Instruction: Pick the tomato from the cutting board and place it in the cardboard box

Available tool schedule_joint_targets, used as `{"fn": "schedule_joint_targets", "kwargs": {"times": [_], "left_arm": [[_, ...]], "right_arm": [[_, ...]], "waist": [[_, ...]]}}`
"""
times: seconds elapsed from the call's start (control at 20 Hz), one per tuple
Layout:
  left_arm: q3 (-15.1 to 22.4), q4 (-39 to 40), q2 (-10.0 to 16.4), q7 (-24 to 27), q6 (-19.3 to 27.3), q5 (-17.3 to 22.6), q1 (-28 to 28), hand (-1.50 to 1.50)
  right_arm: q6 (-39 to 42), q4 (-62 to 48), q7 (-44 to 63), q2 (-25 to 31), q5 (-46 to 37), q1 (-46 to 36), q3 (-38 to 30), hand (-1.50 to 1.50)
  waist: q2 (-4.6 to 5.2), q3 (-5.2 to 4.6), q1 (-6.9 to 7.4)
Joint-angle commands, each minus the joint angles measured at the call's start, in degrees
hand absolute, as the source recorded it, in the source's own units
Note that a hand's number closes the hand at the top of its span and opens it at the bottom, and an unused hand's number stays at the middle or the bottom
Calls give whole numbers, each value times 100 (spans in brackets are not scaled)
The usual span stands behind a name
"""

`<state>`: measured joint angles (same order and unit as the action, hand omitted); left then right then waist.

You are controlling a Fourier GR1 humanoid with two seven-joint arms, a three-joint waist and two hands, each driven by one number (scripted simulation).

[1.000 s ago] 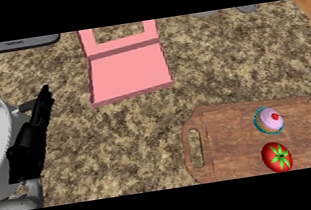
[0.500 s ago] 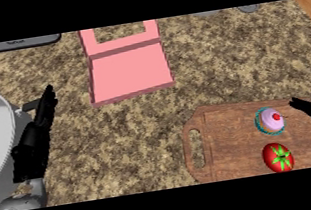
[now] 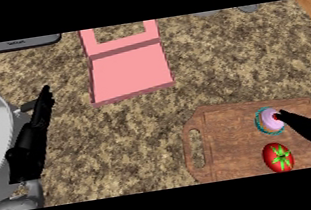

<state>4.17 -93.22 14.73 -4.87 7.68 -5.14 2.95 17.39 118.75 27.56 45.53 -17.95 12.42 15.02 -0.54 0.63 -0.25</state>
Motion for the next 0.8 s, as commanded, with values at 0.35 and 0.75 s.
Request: {"fn": "schedule_joint_targets", "kwargs": {"times": [0.35, 0.75], "left_arm": [[-35, 75, 31, -400, 44, -231, -388, 0], [-145, 672, -101, 14, 58, -250, -212, 0]], "right_arm": [[142, -470, 294, -527, -532, -256, 308, -150], [339, -544, 364, -690, -644, -509, 228, -150]], "waist": [[55, -61, 73], [73, -68, 53]]}}
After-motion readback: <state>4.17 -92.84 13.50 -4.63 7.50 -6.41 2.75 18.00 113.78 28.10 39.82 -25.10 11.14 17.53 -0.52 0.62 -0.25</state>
